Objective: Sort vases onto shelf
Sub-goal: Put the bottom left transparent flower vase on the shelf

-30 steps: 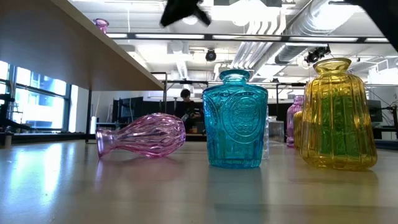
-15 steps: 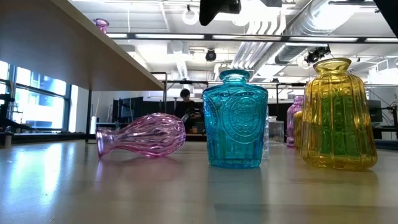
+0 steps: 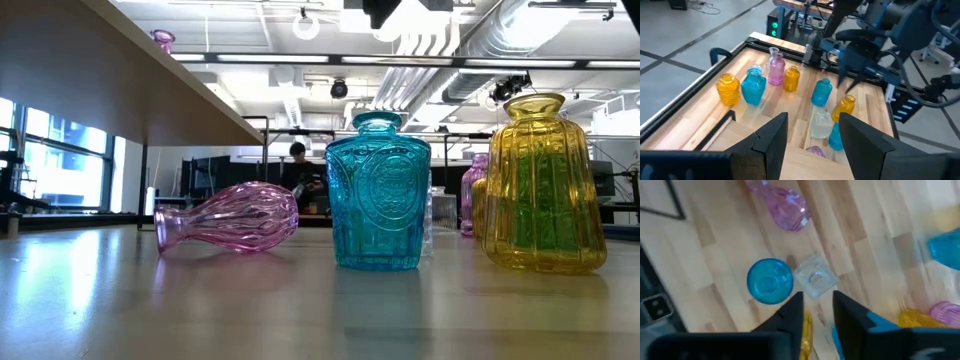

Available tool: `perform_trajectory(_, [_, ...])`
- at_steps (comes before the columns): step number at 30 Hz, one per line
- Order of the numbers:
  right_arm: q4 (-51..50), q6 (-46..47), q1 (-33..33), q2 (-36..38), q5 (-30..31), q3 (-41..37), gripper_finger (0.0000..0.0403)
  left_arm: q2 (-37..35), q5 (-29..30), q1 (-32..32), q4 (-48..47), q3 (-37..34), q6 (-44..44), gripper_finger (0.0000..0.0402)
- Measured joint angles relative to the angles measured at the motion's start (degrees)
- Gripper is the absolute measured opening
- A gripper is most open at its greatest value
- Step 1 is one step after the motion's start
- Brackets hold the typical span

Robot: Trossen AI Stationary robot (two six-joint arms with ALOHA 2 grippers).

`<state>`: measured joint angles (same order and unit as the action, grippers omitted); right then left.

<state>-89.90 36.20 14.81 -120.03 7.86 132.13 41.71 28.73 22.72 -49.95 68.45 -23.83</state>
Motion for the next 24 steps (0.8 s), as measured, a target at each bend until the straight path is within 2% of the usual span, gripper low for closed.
perform_trajectory(5, [-0.09,2.09,-0.15,1.21,4.73,-5.65,0.0147,-0.48,-1.65,0.87,-0.10,0.00,-0.05,0.0170])
perform_trajectory(10, [0.01,2.77,-0.45,6.94,5.84,-17.32,0.0157,-0.85,-1.34,2.79,-0.03,0.00,-0.97,0.0170])
perform_trajectory(15, [3.83,10.31,-1.82,22.16,10.33,-33.76,0.0153,-0.85,-1.17,3.82,-0.01,0.00,-1.11,0.0170])
perform_trajectory(18, [8.92,16.76,-2.33,34.48,12.56,-45.16,0.0151,-0.85,0.02,3.94,-0.01,0.00,-1.19,0.0170])
perform_trajectory(22, [18.36,25.76,-2.91,49.91,12.94,-59.17,0.0151,-0.85,1.96,3.94,0.00,0.00,-1.60,0.0170])
perform_trajectory(24, [22.65,29.15,-2.86,55.32,10.67,-64.44,0.0151,-0.82,2.00,3.94,0.08,0.00,-2.22,0.0170])
